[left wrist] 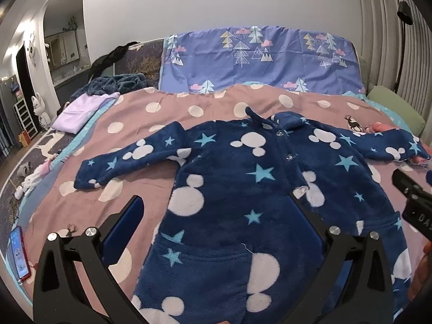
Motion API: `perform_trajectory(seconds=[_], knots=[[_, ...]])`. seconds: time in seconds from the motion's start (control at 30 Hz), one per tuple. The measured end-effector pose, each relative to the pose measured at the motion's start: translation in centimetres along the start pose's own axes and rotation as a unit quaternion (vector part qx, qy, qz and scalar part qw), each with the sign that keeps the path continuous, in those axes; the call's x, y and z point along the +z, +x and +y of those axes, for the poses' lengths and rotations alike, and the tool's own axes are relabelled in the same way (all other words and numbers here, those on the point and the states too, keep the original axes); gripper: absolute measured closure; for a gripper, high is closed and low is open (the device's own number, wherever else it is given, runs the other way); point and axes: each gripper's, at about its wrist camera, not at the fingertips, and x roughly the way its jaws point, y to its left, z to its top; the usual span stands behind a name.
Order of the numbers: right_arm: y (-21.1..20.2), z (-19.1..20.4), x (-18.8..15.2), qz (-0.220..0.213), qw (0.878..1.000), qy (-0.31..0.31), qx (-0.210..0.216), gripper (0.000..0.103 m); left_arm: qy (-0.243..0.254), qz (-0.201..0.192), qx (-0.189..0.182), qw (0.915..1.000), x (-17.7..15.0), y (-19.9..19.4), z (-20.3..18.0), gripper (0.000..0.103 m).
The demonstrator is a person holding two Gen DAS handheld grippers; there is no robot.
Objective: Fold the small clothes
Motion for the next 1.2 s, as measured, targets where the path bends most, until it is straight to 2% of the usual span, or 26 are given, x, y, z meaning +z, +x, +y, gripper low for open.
perform_trajectory(seconds=[0.13, 0.3, 0.43, 0.77, 0.93, 1.2], knots=[[0.5, 0.0, -0.4, 0.012, 1.000, 0.004, 0.002, 0.002, 0.004, 0.002, -0.004, 1.0000, -0.3, 0.0, -0.3, 0.001], [0.3, 0.1, -0.4, 0.006, 1.000, 0.000, -0.003, 0.002, 0.001, 0.014, -0.008, 0.9999, -0.3, 0.2, -0.4, 0.001], [0.2, 0.0, -0.5, 0.006, 1.000, 0.001, -0.004, 0.002, -0.015, 0.016, -0.027, 0.9994, -0.4, 0.3, 0.0, 0.001], [0.2, -0.3, -0.8, 0.007, 1.000, 0.003, -0.004, 0.002, -0.028, -0.019, 0.020, 0.9992, -0.7, -0.4, 1.0, 0.001], [0.1, 0.0, -1.1, 0.007, 1.000, 0.000, -0.006, 0.002, -0.020, -0.007, 0.003, 0.9998, -0.8, -0.2, 1.1, 0.001], [0.5, -0.2, -1.0, 0.013, 1.000, 0.005, -0.010, 0.002, -0.016, -0.002, -0.001, 0.9999, -0.7, -0.1, 0.8, 0.001]])
